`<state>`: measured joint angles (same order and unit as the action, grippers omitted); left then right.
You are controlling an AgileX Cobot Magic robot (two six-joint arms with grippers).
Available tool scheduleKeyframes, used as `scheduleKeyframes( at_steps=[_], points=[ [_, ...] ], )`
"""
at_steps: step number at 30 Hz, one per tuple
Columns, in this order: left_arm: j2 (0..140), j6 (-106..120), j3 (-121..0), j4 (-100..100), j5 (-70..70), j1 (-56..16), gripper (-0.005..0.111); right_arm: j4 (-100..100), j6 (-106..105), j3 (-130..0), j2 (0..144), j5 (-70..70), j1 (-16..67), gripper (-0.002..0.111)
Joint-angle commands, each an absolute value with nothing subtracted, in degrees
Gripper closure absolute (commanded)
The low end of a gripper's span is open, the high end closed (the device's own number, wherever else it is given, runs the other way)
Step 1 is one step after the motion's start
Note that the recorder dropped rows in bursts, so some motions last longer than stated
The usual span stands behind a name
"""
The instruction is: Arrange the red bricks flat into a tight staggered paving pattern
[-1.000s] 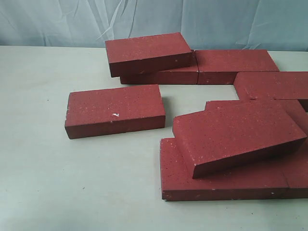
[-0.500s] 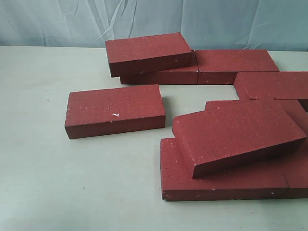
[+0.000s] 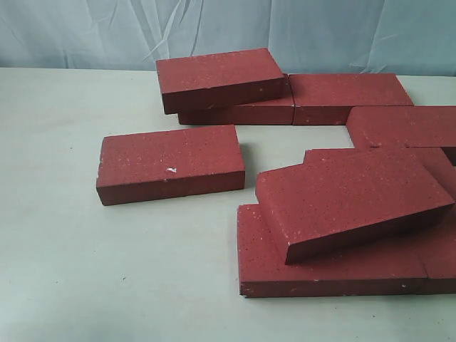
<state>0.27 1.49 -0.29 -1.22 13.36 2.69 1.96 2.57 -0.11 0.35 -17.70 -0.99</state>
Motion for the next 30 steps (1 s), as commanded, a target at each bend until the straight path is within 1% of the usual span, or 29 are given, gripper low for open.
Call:
scheduleKeyframes(
  at_steps=[1,4,8,12,24,30],
  points=[
    [0.00,1.47,0.00,-0.87,13.24,2.35,0.107,2.00,2.10,-2.34,0.00,-18.14,-1.30,0.109],
    [0.00,1.47,0.00,-0.87,13.24,2.35,0.107,2.00,1.70,-5.89,1.77,-18.14,-1.30,0.109],
    [0.00,1.47,0.00,-0.87,13.24,2.35,0.107,1.79,1.70,-10.74,7.65,-18.14,-1.30,0.109],
    [0.00,1.47,0.00,-0.87,13.24,2.35,0.107,1.50,1.70,-14.82,12.32,-13.78,-1.30,0.109],
    [0.00,1.47,0.00,-0.87,13.24,2.35,0.107,1.77,1.70,-15.06,12.55,-13.06,-1.30,0.109],
    [0.00,1.47,0.00,-0.87,13.24,2.35,0.107,1.77,1.70,-18.97,13.22,-6.57,-1.30,0.109]
  ],
)
